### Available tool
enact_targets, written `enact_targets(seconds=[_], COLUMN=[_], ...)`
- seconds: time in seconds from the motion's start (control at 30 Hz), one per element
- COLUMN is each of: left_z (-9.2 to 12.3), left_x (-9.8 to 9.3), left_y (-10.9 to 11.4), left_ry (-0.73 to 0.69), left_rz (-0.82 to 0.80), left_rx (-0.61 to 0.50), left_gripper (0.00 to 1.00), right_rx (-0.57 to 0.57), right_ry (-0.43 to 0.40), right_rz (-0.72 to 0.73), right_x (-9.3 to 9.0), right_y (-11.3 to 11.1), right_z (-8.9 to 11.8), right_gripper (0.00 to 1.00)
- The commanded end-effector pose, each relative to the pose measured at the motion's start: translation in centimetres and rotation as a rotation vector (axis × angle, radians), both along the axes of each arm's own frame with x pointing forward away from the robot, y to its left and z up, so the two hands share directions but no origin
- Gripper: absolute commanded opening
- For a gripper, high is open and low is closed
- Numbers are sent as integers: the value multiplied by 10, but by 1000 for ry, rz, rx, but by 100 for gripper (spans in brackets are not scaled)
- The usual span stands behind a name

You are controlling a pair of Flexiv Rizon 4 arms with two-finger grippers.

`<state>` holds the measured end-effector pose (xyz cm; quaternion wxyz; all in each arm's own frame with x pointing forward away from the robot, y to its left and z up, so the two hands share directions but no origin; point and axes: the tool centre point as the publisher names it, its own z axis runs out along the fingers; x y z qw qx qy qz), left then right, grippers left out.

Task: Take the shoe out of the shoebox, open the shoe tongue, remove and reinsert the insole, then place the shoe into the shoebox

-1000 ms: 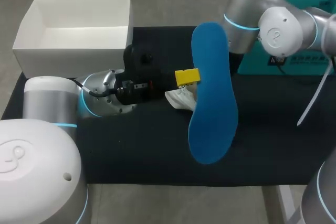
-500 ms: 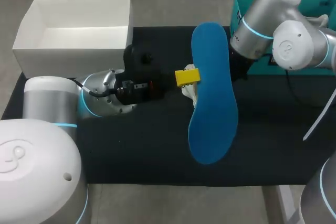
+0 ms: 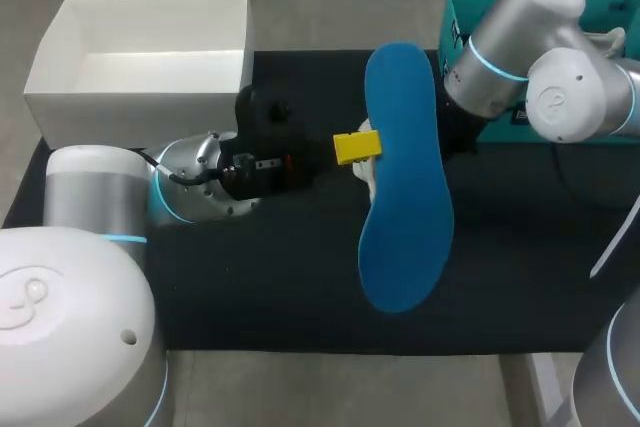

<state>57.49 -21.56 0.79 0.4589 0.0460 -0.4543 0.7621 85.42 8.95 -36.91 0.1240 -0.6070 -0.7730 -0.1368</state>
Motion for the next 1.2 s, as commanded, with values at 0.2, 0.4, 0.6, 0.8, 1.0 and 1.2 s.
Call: enact_targets(seconds=[0.2, 0.4, 0.6, 0.8, 1.0, 1.2], left_z=[0, 0, 0, 0, 0, 0], left_x=[-1, -1, -1, -1, -1, -1], left_y=[1, 1, 1, 1, 1, 1], left_ry=[1, 1, 1, 1, 1, 1], left_rz=[2, 2, 2, 2, 2, 2], left_rx=[-1, -1, -1, -1, -1, -1], left_gripper=[0, 0, 0, 0, 0, 0], right_rx=[-48, -42, 28, 166, 166, 166], right_ry=[8, 22, 32, 15, 15, 15], right_rz=[-20, -39, -68, -3, -3, -3], right_x=[3, 0, -16, -27, -27, -27], right_y=[1, 2, 0, 3, 3, 3], right_z=[-12, -17, 2, 20, 20, 20], right_gripper=[0, 9, 100, 100, 100, 100])
